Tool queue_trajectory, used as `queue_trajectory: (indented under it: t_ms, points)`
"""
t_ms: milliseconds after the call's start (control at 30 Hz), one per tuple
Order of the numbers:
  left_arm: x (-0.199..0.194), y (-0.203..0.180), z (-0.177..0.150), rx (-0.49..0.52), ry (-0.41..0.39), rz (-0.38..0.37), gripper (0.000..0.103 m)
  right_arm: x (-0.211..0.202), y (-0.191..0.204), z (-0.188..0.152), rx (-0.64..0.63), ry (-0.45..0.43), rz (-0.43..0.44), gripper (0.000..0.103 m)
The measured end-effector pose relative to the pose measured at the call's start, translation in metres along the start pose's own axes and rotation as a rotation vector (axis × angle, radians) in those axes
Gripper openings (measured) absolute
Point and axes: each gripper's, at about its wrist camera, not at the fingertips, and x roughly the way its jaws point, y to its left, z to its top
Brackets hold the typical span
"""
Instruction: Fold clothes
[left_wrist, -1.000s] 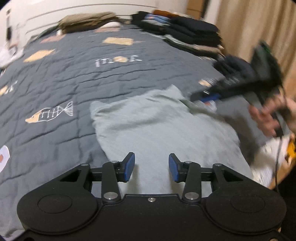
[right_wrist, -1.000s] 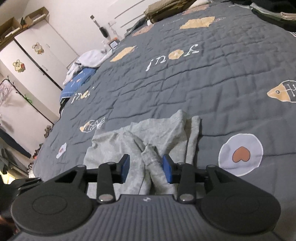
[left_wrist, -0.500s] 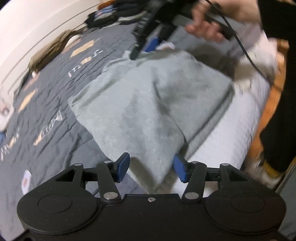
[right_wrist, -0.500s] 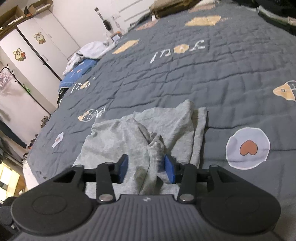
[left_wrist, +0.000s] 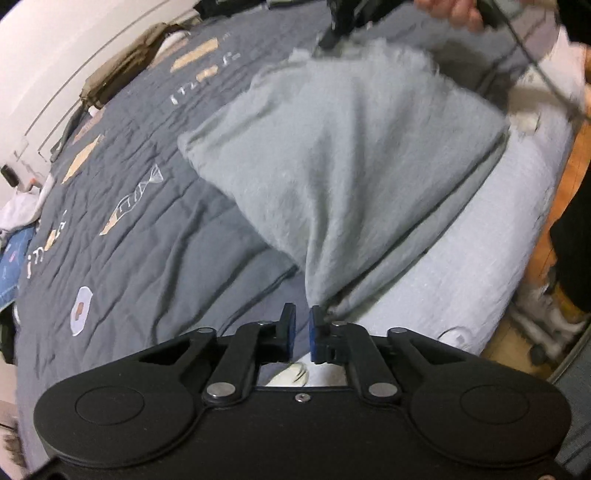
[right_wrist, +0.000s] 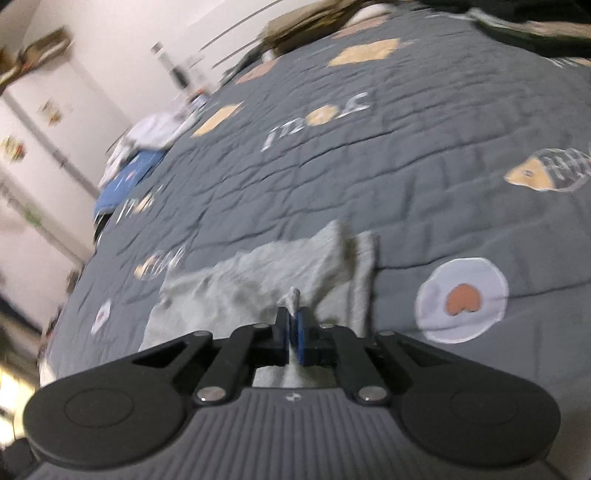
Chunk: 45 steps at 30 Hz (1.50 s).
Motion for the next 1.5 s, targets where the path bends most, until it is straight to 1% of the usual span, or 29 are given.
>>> queue_trajectory:
  t_ms: [33, 67, 100, 133, 167, 200, 233, 300, 333, 400, 500, 633, 700, 800, 867, 1000, 1133, 1333, 1400, 1433, 1500]
  points:
    - [-0.005, 0.000, 0.001, -0.017, -0.031, -0.015, 0.029, -0.002, 0.003, 0.000, -0.015, 0.011, 0.003, 0.010]
    - [-0.009, -0.001, 0.002, -0.026, -0.061, -0.031, 0.035, -0.006, 0.006, 0.000, -0.026, 0.011, 0.003, 0.010]
    - [-0.012, -0.002, 0.004, -0.029, -0.092, -0.046, 0.041, -0.012, 0.008, -0.001, -0.030, 0.000, 0.004, 0.014]
    - [-0.015, -0.004, 0.005, -0.032, -0.123, -0.061, 0.043, -0.018, 0.009, -0.002, -0.027, -0.012, 0.007, 0.021]
    - [-0.016, -0.006, 0.007, -0.040, -0.141, -0.073, 0.043, -0.024, 0.008, -0.004, -0.020, -0.022, 0.013, 0.024]
    - [-0.015, -0.009, 0.009, -0.050, -0.150, -0.082, 0.044, -0.032, 0.007, -0.007, -0.012, -0.030, 0.016, 0.034]
    - [-0.015, -0.012, 0.011, -0.061, -0.159, -0.092, 0.044, -0.038, 0.007, -0.010, -0.004, -0.033, 0.007, 0.039]
    - [-0.011, -0.011, 0.015, -0.102, -0.199, -0.118, 0.046, -0.054, 0.006, -0.020, 0.016, -0.044, -0.010, 0.041]
    - [-0.010, -0.009, 0.017, -0.135, -0.226, -0.139, 0.051, -0.061, 0.005, -0.026, 0.026, -0.047, -0.009, 0.043]
    - [-0.007, -0.004, 0.019, -0.208, -0.272, -0.183, 0.054, -0.075, 0.003, -0.043, 0.042, -0.049, 0.003, 0.043]
    - [-0.004, 0.002, 0.019, -0.286, -0.310, -0.241, 0.054, -0.088, 0.001, -0.071, 0.060, -0.038, 0.016, 0.044]
    - [-0.001, 0.011, 0.021, -0.387, -0.328, -0.282, 0.055, -0.094, -0.003, -0.103, 0.075, 0.015, 0.019, 0.044]
    - [-0.005, 0.017, 0.022, -0.430, -0.368, -0.318, 0.057, -0.095, -0.001, -0.112, 0.061, 0.047, 0.015, 0.044]
    - [-0.013, 0.020, 0.023, -0.482, -0.421, -0.353, 0.062, -0.098, 0.000, -0.122, 0.060, 0.064, 0.037, 0.044]
    - [-0.014, 0.020, 0.024, -0.497, -0.433, -0.353, 0.062, -0.100, 0.000, -0.127, 0.064, 0.073, 0.054, 0.044]
    - [-0.015, 0.019, 0.025, -0.510, -0.428, -0.342, 0.062, -0.091, -0.001, -0.136, 0.072, 0.113, 0.047, 0.044]
    - [-0.017, 0.019, 0.025, -0.516, -0.438, -0.339, 0.063, -0.079, -0.002, -0.145, 0.061, 0.161, 0.000, 0.044]
    - [-0.020, 0.018, 0.025, -0.507, -0.450, -0.339, 0.064, -0.068, -0.004, -0.150, 0.075, 0.179, -0.040, 0.044]
    - [-0.021, 0.019, 0.024, -0.510, -0.453, -0.335, 0.064, -0.067, -0.003, -0.150, 0.107, 0.179, -0.016, 0.043]
    - [-0.021, 0.020, 0.024, -0.515, -0.454, -0.333, 0.065, -0.068, -0.003, -0.150, 0.122, 0.175, 0.005, 0.040]
    - [-0.022, 0.021, 0.024, -0.524, -0.455, -0.329, 0.066, -0.067, -0.003, -0.150, 0.131, 0.171, 0.011, 0.039]
